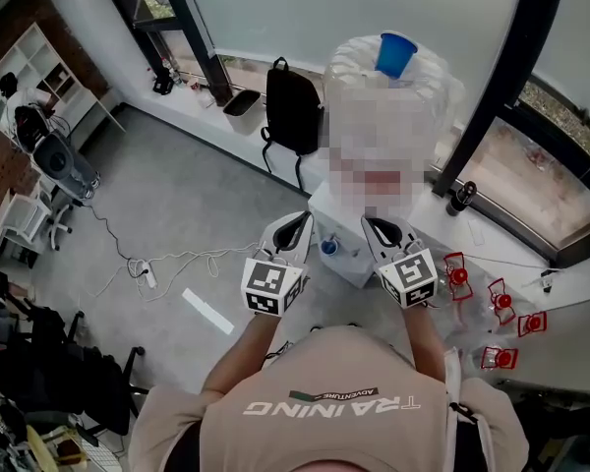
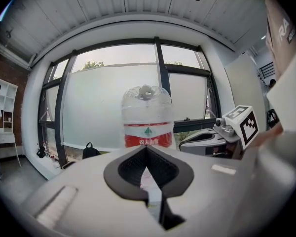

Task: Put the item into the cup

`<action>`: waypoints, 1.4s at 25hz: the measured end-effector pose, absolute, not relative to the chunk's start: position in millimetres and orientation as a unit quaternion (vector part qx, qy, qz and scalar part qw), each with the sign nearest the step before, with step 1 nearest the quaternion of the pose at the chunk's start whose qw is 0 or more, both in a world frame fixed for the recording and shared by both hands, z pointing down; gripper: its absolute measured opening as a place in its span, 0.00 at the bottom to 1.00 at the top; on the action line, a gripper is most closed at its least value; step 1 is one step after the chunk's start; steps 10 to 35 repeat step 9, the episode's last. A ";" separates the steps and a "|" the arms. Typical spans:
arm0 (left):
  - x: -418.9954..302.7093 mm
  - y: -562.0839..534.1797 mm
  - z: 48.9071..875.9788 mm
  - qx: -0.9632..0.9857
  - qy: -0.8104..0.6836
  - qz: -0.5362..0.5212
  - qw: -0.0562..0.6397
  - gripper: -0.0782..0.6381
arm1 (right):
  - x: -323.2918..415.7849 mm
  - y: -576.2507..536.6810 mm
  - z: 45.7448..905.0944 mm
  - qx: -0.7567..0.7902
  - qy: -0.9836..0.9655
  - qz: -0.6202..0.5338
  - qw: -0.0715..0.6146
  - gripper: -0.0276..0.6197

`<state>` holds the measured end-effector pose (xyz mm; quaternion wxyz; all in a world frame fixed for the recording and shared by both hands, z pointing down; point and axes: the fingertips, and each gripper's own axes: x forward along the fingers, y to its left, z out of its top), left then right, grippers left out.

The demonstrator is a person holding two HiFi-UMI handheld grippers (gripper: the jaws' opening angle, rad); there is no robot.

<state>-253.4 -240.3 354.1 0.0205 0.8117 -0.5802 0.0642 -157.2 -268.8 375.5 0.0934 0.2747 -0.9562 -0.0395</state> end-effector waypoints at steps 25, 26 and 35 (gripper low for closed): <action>-243.1 -220.5 363.4 0.814 -0.574 0.080 0.031 0.12 | -156.6 -249.7 391.6 0.262 -0.960 -0.024 0.099 0.06; -243.1 -220.5 363.4 0.814 -0.574 0.080 0.031 0.12 | -156.6 -249.7 391.6 0.262 -0.960 -0.024 0.099 0.06; -243.1 -220.5 363.4 0.814 -0.574 0.080 0.031 0.12 | -156.6 -249.7 391.6 0.262 -0.960 -0.024 0.099 0.06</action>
